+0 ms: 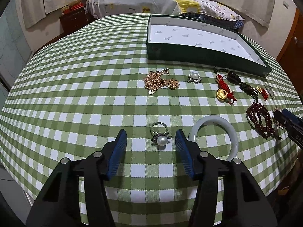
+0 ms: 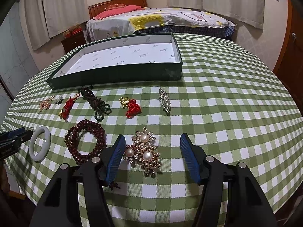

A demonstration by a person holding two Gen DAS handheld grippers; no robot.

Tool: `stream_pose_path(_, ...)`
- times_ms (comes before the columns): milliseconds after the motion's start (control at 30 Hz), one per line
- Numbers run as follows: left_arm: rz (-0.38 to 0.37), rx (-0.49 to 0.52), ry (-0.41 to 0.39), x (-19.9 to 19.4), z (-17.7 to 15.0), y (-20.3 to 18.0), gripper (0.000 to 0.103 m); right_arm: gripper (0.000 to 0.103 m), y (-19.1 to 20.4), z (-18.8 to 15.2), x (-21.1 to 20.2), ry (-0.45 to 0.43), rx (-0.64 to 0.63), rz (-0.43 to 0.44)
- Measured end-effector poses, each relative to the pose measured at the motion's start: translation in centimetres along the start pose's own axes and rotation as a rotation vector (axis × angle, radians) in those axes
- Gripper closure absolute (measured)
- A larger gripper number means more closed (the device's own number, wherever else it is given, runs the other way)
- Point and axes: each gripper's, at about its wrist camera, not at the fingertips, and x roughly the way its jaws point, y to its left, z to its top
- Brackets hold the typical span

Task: Organize jewelry
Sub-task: 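Close the left tool on the pearl ring while the right tool grasps the gold pearl brooch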

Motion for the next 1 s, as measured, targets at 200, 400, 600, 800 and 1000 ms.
stream_pose_path(200,-0.011,-0.024,-0.02,-0.2,-0.15,0.6,0.066,0.044,0.0,-0.07,0.09,0.004,0.005,0.005)
stream_pose_path(400,-0.039,-0.008,-0.029,-0.4,-0.31,0.37,0.081,0.044,-0.02,-0.13,0.07,0.002,0.006,0.006)
stream_pose_path(600,-0.067,-0.006,-0.038,-0.48,-0.48,0.23,0.081,0.044,-0.04,-0.12,0.07,0.004,0.007,0.008)
stream_pose_path(800,-0.057,0.004,-0.04,-0.5,-0.48,-0.04,0.082,0.048,0.01,-0.15,0.0,0.001,-0.002,0.011)
stream_pose_path(1000,-0.059,0.0,-0.04,-0.39,-0.33,0.09,0.082,0.065,0.34,-0.21,-0.02,-0.004,-0.028,0.009)
